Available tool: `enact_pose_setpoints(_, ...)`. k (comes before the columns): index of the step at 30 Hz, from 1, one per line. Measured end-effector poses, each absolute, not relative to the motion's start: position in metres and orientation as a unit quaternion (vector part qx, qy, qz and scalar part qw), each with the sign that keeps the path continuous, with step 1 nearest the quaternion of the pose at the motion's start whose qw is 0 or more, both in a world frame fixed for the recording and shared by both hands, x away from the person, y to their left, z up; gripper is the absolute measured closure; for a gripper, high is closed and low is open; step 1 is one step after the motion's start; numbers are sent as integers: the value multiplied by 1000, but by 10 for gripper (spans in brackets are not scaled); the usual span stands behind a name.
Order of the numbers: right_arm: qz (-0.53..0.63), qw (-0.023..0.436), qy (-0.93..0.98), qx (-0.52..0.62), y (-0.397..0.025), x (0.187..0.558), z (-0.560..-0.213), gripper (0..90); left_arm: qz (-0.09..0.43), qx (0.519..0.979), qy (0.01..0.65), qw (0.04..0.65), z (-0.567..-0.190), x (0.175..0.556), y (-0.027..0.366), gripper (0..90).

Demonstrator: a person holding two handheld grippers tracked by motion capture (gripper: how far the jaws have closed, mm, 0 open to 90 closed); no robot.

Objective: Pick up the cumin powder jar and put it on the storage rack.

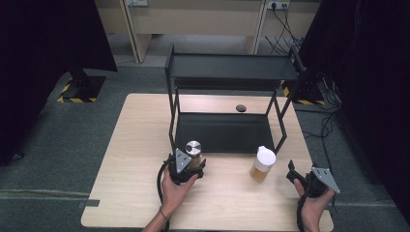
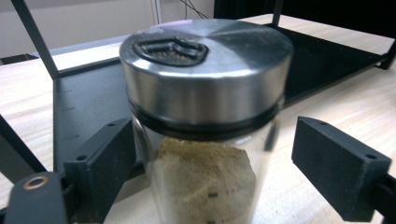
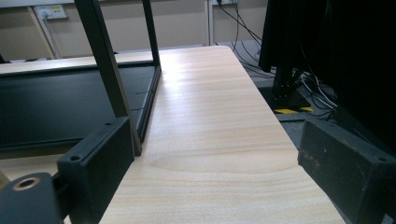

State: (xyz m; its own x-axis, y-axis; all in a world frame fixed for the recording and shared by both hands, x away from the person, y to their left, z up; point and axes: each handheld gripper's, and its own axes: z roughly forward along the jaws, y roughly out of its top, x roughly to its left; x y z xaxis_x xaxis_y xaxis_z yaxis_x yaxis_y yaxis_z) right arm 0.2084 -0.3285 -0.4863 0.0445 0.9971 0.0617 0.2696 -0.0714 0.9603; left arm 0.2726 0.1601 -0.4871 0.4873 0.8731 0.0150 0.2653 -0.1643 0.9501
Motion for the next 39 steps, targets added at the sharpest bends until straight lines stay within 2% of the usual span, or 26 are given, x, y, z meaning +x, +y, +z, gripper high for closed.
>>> enact_pose_setpoints(17,435,418,540,587,-329,208,-486,110,303,698,414,500,-486,280,157,304)
enact_pose_setpoints(25,435,417,541,586,-329,208,-486,110,303,698,410,503,-487,280,158,308)
enact_pose_setpoints(39,434,418,544,585,-329,209,-486,110,334,685,386,519,-484,268,160,308)
